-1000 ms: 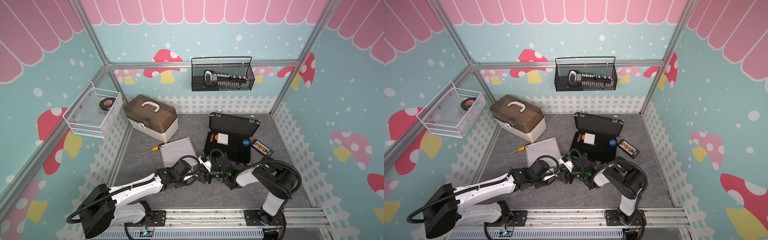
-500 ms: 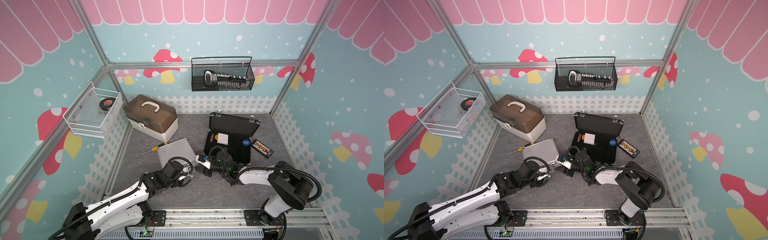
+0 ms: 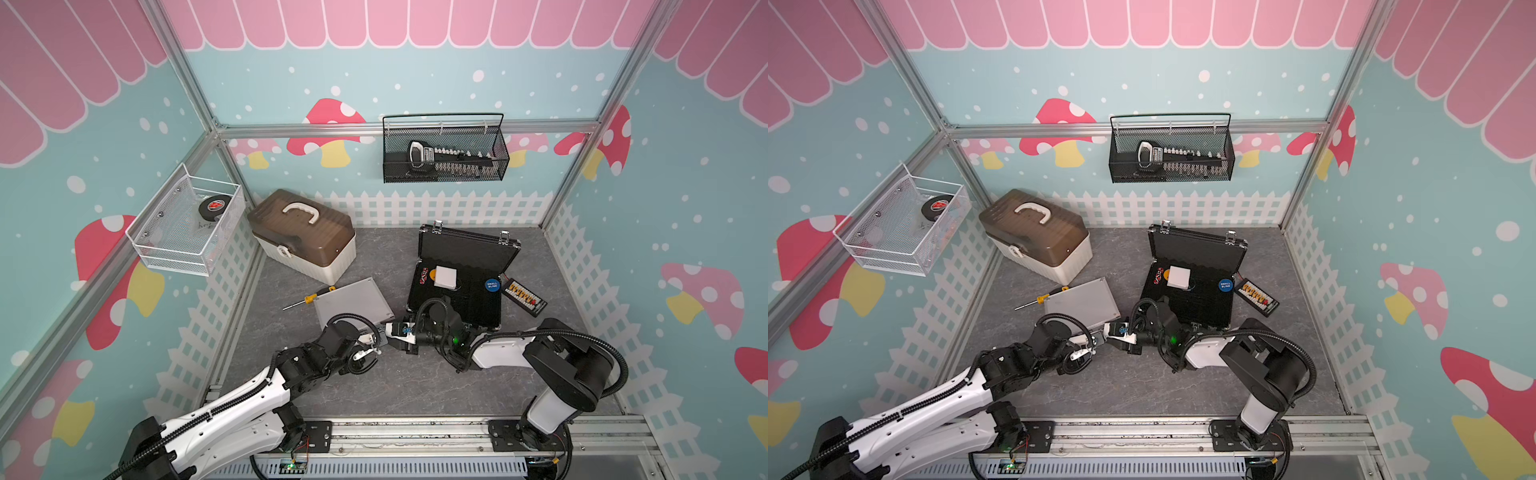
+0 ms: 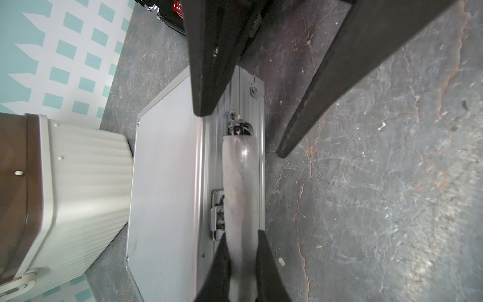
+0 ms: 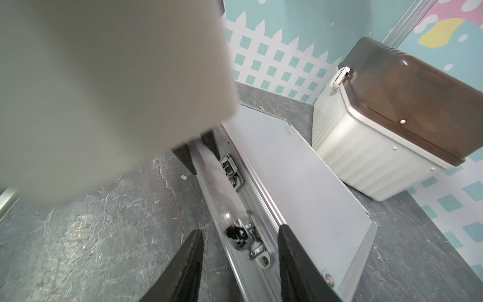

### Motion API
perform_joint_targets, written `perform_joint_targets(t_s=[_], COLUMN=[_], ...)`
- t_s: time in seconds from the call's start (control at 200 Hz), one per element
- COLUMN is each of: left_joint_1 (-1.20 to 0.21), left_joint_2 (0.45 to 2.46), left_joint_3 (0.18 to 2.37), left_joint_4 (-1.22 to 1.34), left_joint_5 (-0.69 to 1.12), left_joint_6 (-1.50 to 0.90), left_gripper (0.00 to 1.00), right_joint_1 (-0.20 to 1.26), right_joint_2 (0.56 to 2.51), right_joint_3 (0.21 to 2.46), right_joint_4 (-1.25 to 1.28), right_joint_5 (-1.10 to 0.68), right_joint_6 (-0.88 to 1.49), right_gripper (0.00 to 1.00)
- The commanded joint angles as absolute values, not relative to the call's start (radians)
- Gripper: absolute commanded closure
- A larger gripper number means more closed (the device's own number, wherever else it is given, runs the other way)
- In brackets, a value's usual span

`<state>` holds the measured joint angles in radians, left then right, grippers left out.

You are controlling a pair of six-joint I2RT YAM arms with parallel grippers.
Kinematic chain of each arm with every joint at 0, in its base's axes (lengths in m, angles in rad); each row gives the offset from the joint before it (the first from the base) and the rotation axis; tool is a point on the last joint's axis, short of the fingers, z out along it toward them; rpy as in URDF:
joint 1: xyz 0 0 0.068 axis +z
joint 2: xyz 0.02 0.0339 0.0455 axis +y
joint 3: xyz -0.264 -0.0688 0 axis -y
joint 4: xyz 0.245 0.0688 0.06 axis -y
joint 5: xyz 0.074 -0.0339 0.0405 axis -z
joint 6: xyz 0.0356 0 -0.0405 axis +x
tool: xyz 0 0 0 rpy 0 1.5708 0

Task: Open the poker set cases
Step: Open the fastener on the poker set case.

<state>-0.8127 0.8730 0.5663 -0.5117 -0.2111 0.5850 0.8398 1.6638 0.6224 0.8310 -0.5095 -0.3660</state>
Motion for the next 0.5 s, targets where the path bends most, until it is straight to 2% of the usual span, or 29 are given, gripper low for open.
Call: perform_joint_targets(t_s=[0.0,0.28,0.495], left_joint_1=[-0.805,-0.802,-0.796], left_joint_2=[0.851,0.845,0.81], left_joint_3=[0.578,0.578,0.568], left_joint_4=[-0.408,-0.395,-0.372], left_joint_5=[-0.18,-0.18,-0.194], left_joint_6=[0.596,0.591,0.61], left_gripper=[1.0,1.0,1.0], right_joint_1=[0.868,0.889,0.907], right_joint_2=[1.69,1.723,1.705], right_joint_3=[0.64,0.678,0.649], right_joint_4=[0.877,0.865,0.915], right_joint_5=[-0.504,-0.505,-0.507], right_joint_6=[-0.409,-0.453,-0.484], right_gripper=[0.59,0.65,0.61])
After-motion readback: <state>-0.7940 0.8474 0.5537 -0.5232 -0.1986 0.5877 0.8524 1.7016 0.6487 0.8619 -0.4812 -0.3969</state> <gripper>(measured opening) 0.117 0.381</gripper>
